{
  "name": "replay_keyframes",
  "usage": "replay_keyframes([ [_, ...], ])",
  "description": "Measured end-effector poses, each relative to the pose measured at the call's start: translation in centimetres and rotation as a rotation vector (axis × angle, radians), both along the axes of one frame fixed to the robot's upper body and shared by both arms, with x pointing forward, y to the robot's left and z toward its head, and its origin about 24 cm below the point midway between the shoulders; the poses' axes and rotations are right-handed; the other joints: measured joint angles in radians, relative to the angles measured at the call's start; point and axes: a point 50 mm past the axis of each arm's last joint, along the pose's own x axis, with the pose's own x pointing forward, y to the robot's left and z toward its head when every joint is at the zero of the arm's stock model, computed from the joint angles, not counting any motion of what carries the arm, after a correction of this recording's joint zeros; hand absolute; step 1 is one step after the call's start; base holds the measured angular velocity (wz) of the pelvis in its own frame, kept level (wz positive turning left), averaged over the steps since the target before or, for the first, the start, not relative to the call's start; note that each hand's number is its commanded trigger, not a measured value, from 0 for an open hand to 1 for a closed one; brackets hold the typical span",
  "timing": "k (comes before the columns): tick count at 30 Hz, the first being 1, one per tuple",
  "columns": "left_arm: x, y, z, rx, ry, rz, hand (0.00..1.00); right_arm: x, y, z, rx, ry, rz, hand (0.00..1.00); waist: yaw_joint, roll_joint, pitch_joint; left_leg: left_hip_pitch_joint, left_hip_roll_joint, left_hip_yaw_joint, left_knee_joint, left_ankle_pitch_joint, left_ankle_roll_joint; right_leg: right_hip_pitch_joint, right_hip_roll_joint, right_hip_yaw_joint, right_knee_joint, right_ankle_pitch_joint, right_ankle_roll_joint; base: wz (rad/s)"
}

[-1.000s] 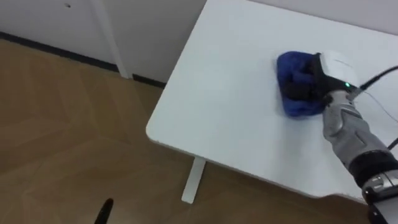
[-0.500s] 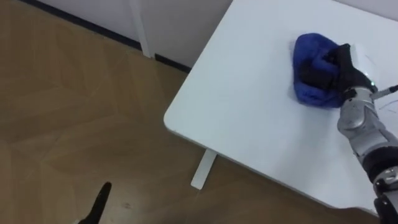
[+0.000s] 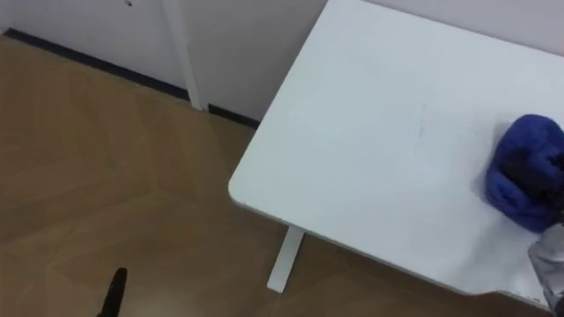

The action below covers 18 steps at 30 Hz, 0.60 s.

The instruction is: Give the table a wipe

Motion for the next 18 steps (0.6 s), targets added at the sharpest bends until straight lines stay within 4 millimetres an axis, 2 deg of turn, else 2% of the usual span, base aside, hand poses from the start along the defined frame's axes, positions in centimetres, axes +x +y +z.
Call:
replay_keyframes([
  [4,0.1,-0.7,-0.2,-0.018,-0.002,-0.002,0.00,0.7,0.2,0.6,-0.031,-0.004,0.021,1.00,0.001,0.003,0.0024,0.000,0.001,0.008,0.001,0.002,-0.002,0.000,-0.002,0.005,0.002,-0.002,0.005,-0.11],
  [7,0.3,-1.2,-0.4,-0.029,0.005,-0.018,0.00,3.0,1.2,1.7,-0.062,0.004,0.063,1.00,0.025,0.009,0.0120,0.003,0.016,0.045,-0.001,0.004,-0.006,-0.017,0.004,0.035,0.013,0.001,0.001,-0.40],
  [10,0.5,-1.7,-0.7,-0.042,0.027,-0.043,0.00,6.8,3.5,3.8,-0.155,0.038,0.188,1.00,0.070,0.005,0.0243,-0.004,0.036,0.094,-0.017,0.009,-0.016,-0.063,0.015,0.085,0.036,0.011,-0.014,-0.60],
  [11,0.6,-1.8,-0.7,-0.044,0.034,-0.052,0.00,9.1,5.4,4.9,-0.185,0.041,0.288,1.00,0.088,0.003,0.0326,-0.007,0.049,0.120,-0.016,0.009,-0.020,-0.077,0.020,0.088,0.040,0.016,-0.022,-0.56],
  [12,0.8,-1.9,-0.7,-0.049,0.037,-0.064,0.00,11.2,7.5,6.3,-0.209,0.025,0.384,1.00,0.091,0.003,0.0349,-0.021,0.055,0.122,-0.014,0.012,-0.026,-0.092,0.025,0.086,0.041,0.020,-0.029,-0.31],
  [14,1.6,-2.1,-0.6,-0.052,0.027,-0.082,0.00,13.4,9.9,8.4,-0.246,-0.015,0.499,1.00,0.102,-0.002,0.0423,-0.038,0.063,0.122,-0.013,0.022,-0.036,-0.111,0.026,0.081,0.035,0.026,-0.038,0.09],
  [15,2.0,-2.2,-0.5,-0.056,0.016,-0.087,0.00,14.2,10.6,9.4,-0.242,-0.043,0.538,1.00,0.119,-0.004,0.0466,-0.045,0.066,0.116,-0.016,0.028,-0.040,-0.116,0.029,0.079,0.034,0.027,-0.040,0.20],
  [17,1.9,-2.2,-0.6,-0.060,0.020,-0.089,0.00,14.8,11.0,10.2,-0.231,-0.063,0.566,1.00,0.144,-0.009,0.0469,-0.048,0.065,0.103,-0.026,0.034,-0.045,-0.120,0.030,0.067,0.034,0.023,-0.045,0.25],
  [18,1.5,-2.1,-0.6,-0.059,0.024,-0.089,0.00,14.7,11.0,10.1,-0.225,-0.060,0.569,1.00,0.143,-0.010,0.0470,-0.049,0.064,0.088,-0.032,0.036,-0.048,-0.116,0.030,0.048,0.031,0.021,-0.045,0.32],
])
